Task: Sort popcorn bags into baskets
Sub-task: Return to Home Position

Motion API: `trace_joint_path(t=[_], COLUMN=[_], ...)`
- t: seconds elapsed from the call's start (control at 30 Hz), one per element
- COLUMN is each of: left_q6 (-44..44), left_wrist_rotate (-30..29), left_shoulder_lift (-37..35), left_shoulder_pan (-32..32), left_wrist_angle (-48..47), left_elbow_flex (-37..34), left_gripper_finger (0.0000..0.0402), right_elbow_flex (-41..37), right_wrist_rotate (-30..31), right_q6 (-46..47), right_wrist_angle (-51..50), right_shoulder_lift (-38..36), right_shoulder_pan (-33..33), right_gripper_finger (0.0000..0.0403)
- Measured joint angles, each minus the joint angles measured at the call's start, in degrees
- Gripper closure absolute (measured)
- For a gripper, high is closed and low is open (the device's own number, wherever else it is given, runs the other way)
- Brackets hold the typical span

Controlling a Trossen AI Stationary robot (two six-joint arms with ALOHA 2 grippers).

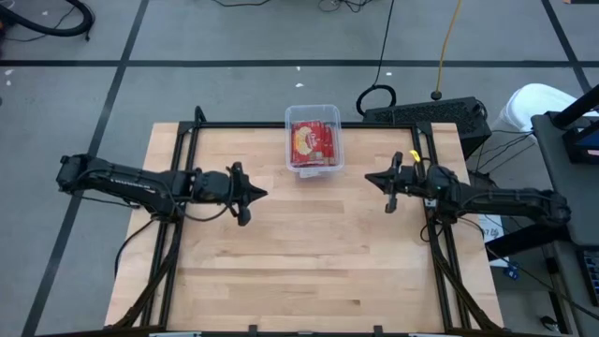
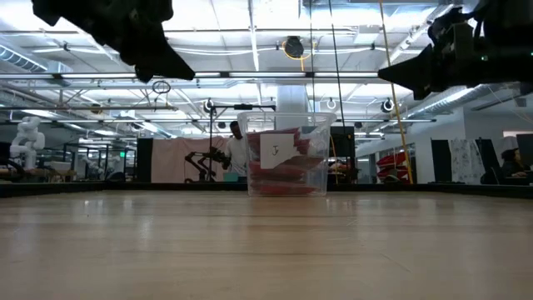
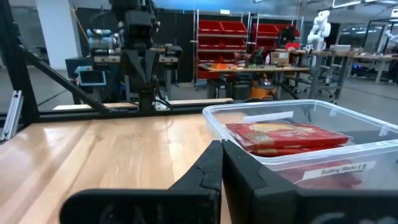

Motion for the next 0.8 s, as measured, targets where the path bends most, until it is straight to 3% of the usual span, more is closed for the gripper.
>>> trace_joint_path(t=[0.1,0.43,0.8], left_q6=[0.84,-0.69,-0.37], left_wrist_rotate=[0.03,-1.11,-4.03], left_shoulder_lift=[-0.38,-6.57,-17.6], left_shoulder_pan=[-0.6,-2.08,-2.09], left_wrist_angle=[1.84,12.92,13.29], left_elbow_flex=[-1.64,-11.28,-19.67], left_gripper_finger=[0.0396,0.0399,0.04], right_elbow_flex=[-1.07,-2.8,-4.58], right_wrist_rotate=[-0.18,-2.98,-3.02], right_q6=[0.04,0.04,1.36], right_wrist_angle=[0.33,-2.45,-6.06], right_shoulder_lift=[-1.86,-7.19,-11.46], right_shoulder_pan=[0.0,0.41,3.07], right_gripper_finger=[0.0403,0.0403,0.0403])
